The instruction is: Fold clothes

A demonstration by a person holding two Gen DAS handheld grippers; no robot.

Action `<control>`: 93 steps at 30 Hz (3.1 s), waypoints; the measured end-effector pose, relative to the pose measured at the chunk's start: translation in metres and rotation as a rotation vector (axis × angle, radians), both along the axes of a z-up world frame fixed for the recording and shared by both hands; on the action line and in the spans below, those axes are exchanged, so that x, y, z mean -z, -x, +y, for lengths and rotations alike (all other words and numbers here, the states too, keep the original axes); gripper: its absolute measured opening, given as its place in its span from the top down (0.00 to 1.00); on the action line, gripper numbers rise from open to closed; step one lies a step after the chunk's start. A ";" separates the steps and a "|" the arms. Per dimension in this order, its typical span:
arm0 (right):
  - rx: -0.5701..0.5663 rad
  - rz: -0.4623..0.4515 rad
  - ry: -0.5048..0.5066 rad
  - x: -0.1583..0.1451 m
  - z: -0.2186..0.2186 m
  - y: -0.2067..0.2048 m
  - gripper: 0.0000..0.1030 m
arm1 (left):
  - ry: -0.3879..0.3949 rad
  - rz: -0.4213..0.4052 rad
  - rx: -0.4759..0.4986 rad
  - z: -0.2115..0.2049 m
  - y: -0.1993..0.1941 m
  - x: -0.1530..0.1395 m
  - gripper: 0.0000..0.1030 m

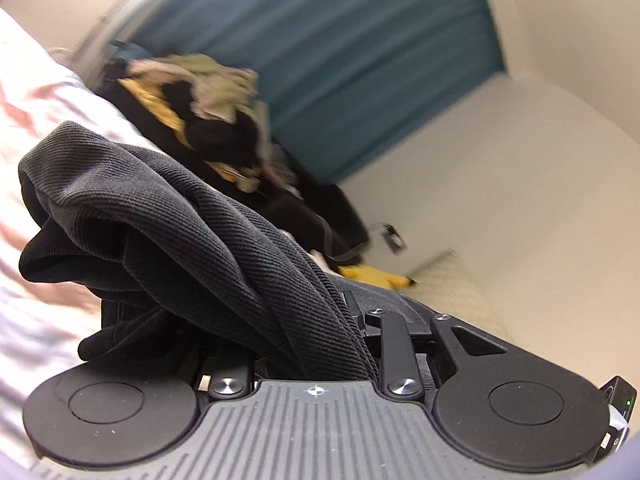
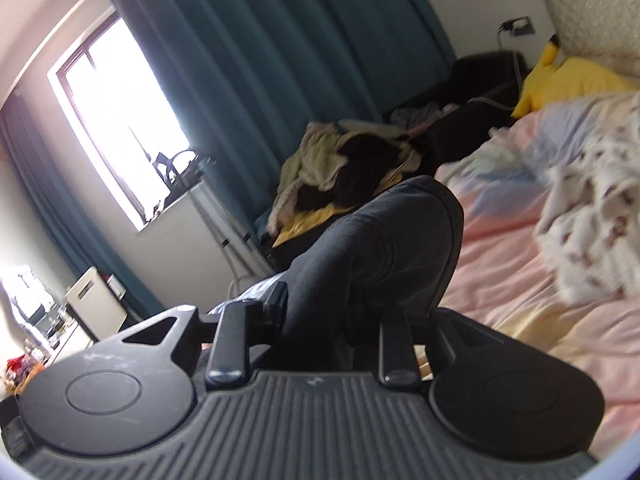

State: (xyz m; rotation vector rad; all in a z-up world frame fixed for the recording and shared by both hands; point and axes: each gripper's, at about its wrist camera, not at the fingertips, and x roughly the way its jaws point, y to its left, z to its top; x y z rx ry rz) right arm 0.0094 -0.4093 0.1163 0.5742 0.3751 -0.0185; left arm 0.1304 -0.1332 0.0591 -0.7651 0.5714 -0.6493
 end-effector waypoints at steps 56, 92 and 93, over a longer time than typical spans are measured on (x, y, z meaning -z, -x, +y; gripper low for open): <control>0.300 0.104 0.223 0.093 -0.115 0.146 0.28 | -0.579 -0.413 0.143 -0.069 0.095 0.041 0.09; -0.204 -0.192 0.361 0.100 0.166 0.042 0.20 | -0.797 -0.327 -0.332 0.142 0.152 0.020 0.04; -0.200 -0.188 0.356 0.103 0.165 0.040 0.20 | -0.800 -0.312 -0.326 0.141 0.151 0.025 0.04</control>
